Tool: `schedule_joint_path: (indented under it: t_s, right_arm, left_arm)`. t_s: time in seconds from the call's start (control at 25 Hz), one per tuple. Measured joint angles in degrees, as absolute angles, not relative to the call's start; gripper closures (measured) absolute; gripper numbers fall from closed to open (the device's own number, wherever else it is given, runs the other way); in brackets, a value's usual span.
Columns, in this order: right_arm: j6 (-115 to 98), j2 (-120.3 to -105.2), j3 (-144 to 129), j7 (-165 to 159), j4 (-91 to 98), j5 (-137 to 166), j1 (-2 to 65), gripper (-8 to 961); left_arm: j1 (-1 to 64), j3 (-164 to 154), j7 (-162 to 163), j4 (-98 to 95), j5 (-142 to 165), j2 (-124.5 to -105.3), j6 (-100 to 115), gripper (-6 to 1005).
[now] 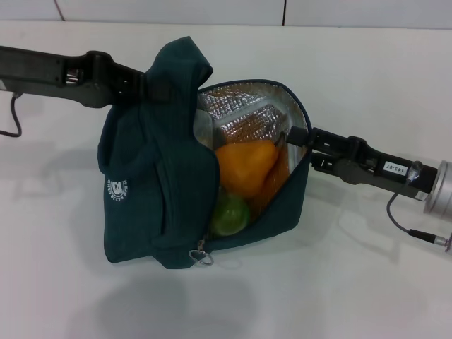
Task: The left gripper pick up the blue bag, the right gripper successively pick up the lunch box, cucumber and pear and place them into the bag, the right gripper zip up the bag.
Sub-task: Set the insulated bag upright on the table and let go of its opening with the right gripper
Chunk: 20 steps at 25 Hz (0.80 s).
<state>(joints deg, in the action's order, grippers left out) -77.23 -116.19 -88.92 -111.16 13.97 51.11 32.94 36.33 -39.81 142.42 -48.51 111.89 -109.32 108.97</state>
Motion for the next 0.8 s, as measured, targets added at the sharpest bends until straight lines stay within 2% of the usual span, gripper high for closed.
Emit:
schedule_joint_path:
  t_s: [0.2,0.4,0.8]
  right_arm:
    - [-77.1,-116.19,-89.7,-110.8,14.1,51.3,33.2,198]
    - [-77.1,-116.18,-90.3,-108.8,14.2,51.2,33.3,387]
    - [-77.0,-116.19,-90.2,-108.5,14.2,51.1,33.4,672]
  left_arm:
    - [36.0,-39.8,142.4,-48.5,111.9,-109.33,109.0,956]
    - [36.0,-39.8,142.3,-48.1,111.9,-109.33,109.0,955]
    - [36.3,-39.8,142.1,-48.1,111.9,-109.42,109.0,955]
